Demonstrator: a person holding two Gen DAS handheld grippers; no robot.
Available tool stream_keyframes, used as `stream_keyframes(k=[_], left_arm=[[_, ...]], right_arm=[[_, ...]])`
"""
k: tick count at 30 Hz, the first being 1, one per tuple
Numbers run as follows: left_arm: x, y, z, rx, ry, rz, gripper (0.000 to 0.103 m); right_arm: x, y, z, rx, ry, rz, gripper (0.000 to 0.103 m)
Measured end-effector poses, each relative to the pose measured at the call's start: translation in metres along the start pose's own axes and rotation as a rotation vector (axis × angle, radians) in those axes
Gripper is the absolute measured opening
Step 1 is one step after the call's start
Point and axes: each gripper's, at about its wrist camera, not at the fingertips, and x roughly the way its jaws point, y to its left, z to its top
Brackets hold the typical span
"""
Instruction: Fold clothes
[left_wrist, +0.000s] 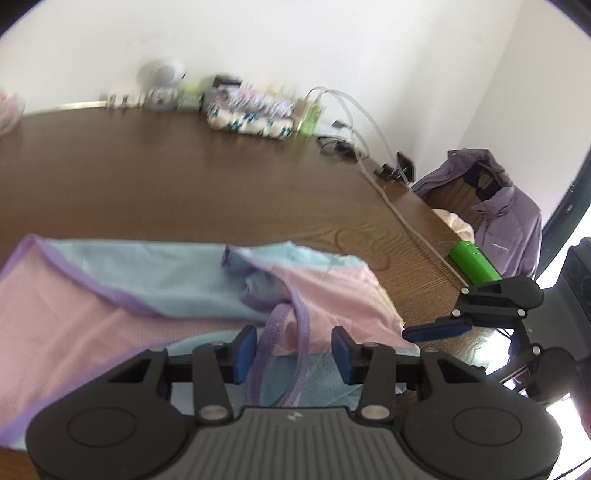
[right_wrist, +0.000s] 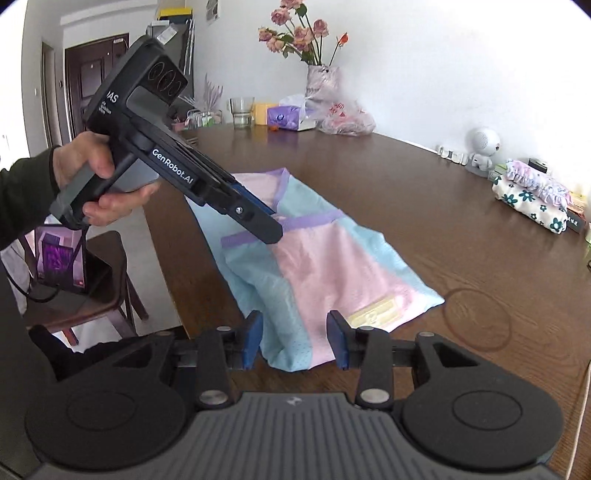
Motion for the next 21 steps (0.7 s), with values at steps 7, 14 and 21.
stream_keyframes(k=[7,14,21], left_arm=[[0.006,0.016,-0.008,-0.110,-0.031,0.016,0.017],[-0.067,0.040,-0.021,-0.182,-0.097,0.117,0.058],[-0.107,0.080,-0.062,-0.588,-0.238,0.582,0.056]], right_arm=[[-0.001,0.010,-0.005,-0.032,0.054,-0.002,0.006],[-0.015,-0.029,0.041,0.010,-0.044,0.040,0.046],[0.116,-0.083,0.155,0.018,0.074,0.068,0.047]])
